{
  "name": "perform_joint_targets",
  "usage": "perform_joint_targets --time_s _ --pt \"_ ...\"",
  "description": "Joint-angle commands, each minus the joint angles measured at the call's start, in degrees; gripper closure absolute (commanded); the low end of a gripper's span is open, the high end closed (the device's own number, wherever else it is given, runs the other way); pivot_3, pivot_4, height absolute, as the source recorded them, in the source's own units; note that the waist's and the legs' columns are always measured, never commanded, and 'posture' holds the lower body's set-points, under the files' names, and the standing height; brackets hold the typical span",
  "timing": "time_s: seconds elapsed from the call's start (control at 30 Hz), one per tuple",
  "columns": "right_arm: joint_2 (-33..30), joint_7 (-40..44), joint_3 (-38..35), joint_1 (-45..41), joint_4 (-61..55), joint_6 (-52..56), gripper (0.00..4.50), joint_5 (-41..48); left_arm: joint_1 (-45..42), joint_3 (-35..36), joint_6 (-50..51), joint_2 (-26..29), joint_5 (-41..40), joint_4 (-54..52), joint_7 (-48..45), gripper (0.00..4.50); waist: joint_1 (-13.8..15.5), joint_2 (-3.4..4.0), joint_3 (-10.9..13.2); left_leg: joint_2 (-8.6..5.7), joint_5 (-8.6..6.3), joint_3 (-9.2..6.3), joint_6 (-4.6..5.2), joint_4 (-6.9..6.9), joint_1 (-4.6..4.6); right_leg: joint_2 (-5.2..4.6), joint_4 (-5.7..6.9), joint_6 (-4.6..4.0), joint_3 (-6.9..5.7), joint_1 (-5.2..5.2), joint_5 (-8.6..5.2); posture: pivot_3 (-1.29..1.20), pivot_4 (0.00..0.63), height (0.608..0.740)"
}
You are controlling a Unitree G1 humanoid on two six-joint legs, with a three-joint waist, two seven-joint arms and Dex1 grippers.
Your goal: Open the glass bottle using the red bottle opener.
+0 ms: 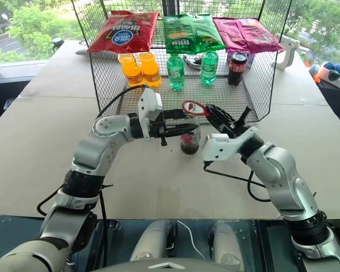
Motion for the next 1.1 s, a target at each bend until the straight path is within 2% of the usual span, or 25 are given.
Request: perform_joint_targets --time_s 0.03,0.2,0.33,0.53,0.73,0.83,1.0,1.1 --pt "-1.1 3.9 -0.3 -1.1 -2.0 1.1 4.5 2.0 0.0 -1.4 -0.6 -0.3 0.6 0.1 -0.3 2.94 0.0 0.0 0.0 0.0 0.0 0.01 0.0 0.0 -0.01 0.0 0.0 0.0 -0.01 0.0 0.0 0.0 0.15 0.74" --pt "-1.2 6.7 -1.9 -3.5 -2.8 4.2 4.5 5.0 0.2 -1.4 -0.8 -0.4 0.5 0.0 -0.1 2.94 0.0 0.0 0.0 0.0 0.0 0.02 0.0 0.0 0.0 0.0 0.0 -0.02 0.0 -0.01 0.02 0.0 0.15 0.74" --pt "2.7 6.8 -3.5 -3.8 -4.0 11.6 4.5 8.6 0.4 -1.4 -0.8 -0.4 0.4 -0.2 0.3 2.94 -0.1 0.0 0.0 0.0 0.0 0.02 0.0 -0.01 -0.04 0.0 0.0 -0.06 -0.02 -0.02 0.04 0.0 0.15 0.74" --pt "11.6 7.2 -8.1 -3.1 -10.9 30.6 4.5 17.6 0.5 -1.2 -1.0 -0.4 0.3 -0.3 0.6 2.94 0.0 0.02 0.0 0.01 0.0 0.0 0.0 -0.01 -0.07 0.01 0.0 -0.14 -0.04 -0.03 0.09 0.0 0.15 0.74" --pt "21.1 4.7 -15.8 -1.1 -21.3 57.1 4.5 28.2 0.4 -0.7 -1.2 -0.2 0.0 -0.5 1.1 2.94 0.0 0.03 0.0 0.06 0.0 -0.1 0.0 -0.02 -0.08 -0.01 0.0 -0.15 -0.06 -0.03 0.09 0.0 0.15 0.74" --pt "27.9 3.7 -20.3 0.1 -24.4 71.5 4.5 34.6 0.4 -0.4 -0.9 0.1 -0.3 -0.8 1.2 2.94 -0.1 0.05 0.0 0.1 -0.01 -0.21 0.0 -0.03 -0.07 -0.01 0.0 -0.15 -0.07 -0.03 0.1 0.0 0.15 0.74" --pt "34.5 2.9 -23.0 4.6 -22.9 86.3 4.5 40.8 0.6 -0.1 -0.5 0.4 -0.6 -1.4 1.6 2.94 -0.1 0.09 0.0 0.11 -0.01 -0.32 0.0 -0.05 -0.08 -0.02 0.0 -0.16 -0.08 -0.04 0.1 0.0 0.15 0.74" --pt "39.3 1.4 -26.3 3.6 -19.4 91.3 4.5 43.6 0.8 0.2 -0.2 0.8 -0.8 -1.9 2.1 2.94 -0.2 0.16 0.1 0.1 -0.01 -0.32 0.0 -0.06 -0.1 -0.05 -0.01 -0.16 -0.06 -0.05 0.1 0.0 0.15 0.74"
